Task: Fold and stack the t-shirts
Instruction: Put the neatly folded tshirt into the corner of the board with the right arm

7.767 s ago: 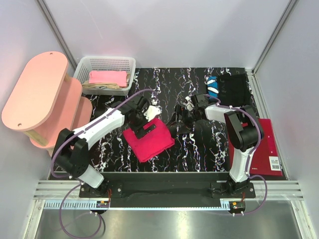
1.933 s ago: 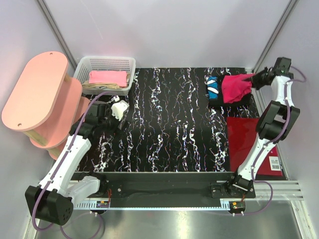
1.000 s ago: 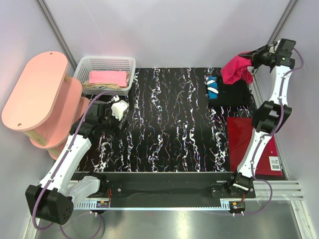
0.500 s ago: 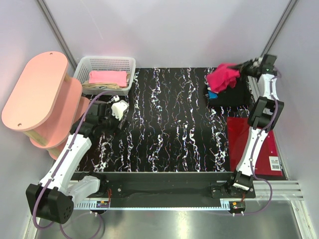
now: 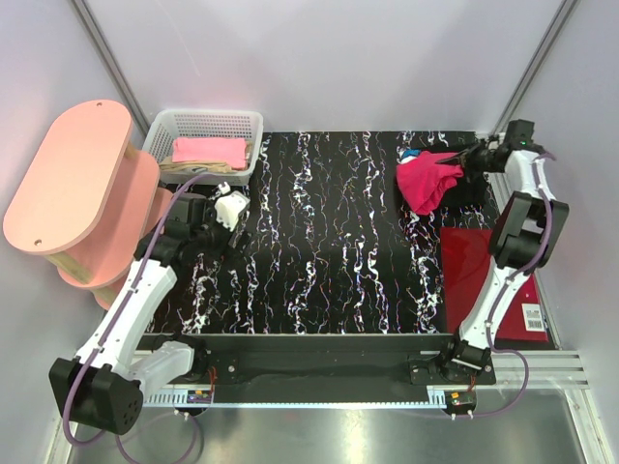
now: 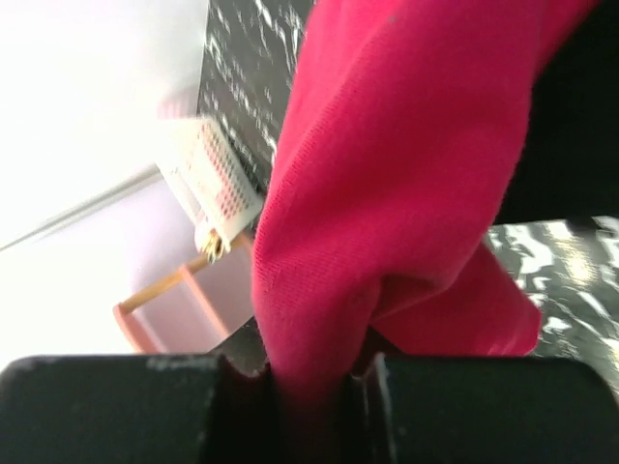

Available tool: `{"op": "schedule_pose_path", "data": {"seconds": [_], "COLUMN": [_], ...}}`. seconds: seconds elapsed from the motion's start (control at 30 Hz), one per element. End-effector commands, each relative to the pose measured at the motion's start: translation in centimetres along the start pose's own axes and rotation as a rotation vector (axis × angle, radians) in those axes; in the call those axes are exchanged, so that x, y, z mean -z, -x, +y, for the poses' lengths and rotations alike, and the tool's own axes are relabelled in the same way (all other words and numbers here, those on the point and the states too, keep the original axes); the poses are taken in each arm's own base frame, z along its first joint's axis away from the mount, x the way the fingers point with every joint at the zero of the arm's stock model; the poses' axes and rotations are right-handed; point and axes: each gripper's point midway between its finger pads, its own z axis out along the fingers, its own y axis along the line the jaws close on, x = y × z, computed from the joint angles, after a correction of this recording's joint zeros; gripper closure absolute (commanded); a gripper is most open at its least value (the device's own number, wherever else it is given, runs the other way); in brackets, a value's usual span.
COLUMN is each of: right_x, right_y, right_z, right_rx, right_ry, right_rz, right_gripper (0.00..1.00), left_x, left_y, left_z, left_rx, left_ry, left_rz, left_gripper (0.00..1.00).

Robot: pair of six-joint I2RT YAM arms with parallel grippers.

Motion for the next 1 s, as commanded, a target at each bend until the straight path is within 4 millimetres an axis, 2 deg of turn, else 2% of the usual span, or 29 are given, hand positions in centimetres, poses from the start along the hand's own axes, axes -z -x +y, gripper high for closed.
{"op": "schedule_pose_path", "data": {"seconds": [0.0,0.1,0.13,0.23,0.37,0.4,0.43,0.47,0.53,0.57,0.6,0.63,0.67,0.73,0.83,0.97], "right_x": [4.4,4.7,4.0,3.4,3.2,3.6,3.4,4.2,4.2,5.3,5.0,5.4,6.9,8.1,8.8,6.8], "right_y": [2.2,3.2,3.4,3.8,4.5,4.9,5.2,5.8,5.9,6.3,6.6,6.1,5.8,5.1,4.1,3.0], "right_z": [1.6,0.6,-0.3,-1.4,-0.6,0.6,0.7,2.6,4.3,7.1,7.9,9.7,12.7,15.2,16.5,15.2], "right_rx": [0.097,0.079,0.064,0.051,0.044,0.055,0.051,0.085,0.096,0.135,0.149,0.176,0.238,0.308,0.338,0.318], "right_ry": [-0.055,-0.098,-0.116,-0.142,-0.123,-0.107,-0.104,-0.075,-0.014,0.050,0.090,0.158,0.225,0.310,0.364,0.329], "right_rz": [-0.172,-0.195,-0.178,-0.160,-0.155,-0.166,-0.163,-0.187,-0.160,-0.179,-0.165,-0.132,-0.150,-0.140,-0.108,-0.054], "right_gripper": [1.00,1.00,1.00,1.00,1.00,1.00,1.00,1.00,1.00,1.00,1.00,1.00,1.00,1.00,1.00,1.00], "left_x": [1.5,1.9,1.9,1.9,1.9,1.9,1.9,1.9,1.8,1.8,1.9,1.9,2.0,2.1,1.8,1.4], "left_y": [1.6,1.6,1.5,1.1,0.9,0.9,1.0,1.0,1.0,1.1,1.2,1.3,1.4,1.5,1.4,1.6], "left_z": [0.1,0.1,0.1,0.2,0.3,0.3,0.4,0.3,0.2,0.2,0.2,0.2,0.3,0.3,0.4,0.5], "left_rx": [-0.006,-0.008,-0.010,-0.014,-0.020,-0.021,-0.020,-0.018,-0.017,-0.015,-0.014,-0.010,-0.008,-0.007,-0.007,-0.002], "left_ry": [0.013,0.019,0.021,0.030,0.040,0.038,0.038,0.035,0.028,0.027,0.029,0.030,0.033,0.034,0.036,0.029], "left_rz": [-0.066,-0.075,-0.073,-0.064,-0.059,-0.056,-0.060,-0.060,-0.059,-0.061,-0.062,-0.065,-0.070,-0.071,-0.064,-0.055], "left_gripper": [0.01,0.01,0.01,0.01,0.01,0.01,0.01,0.01,0.01,0.01,0.01,0.01,0.01,0.01,0.01,0.01]}}
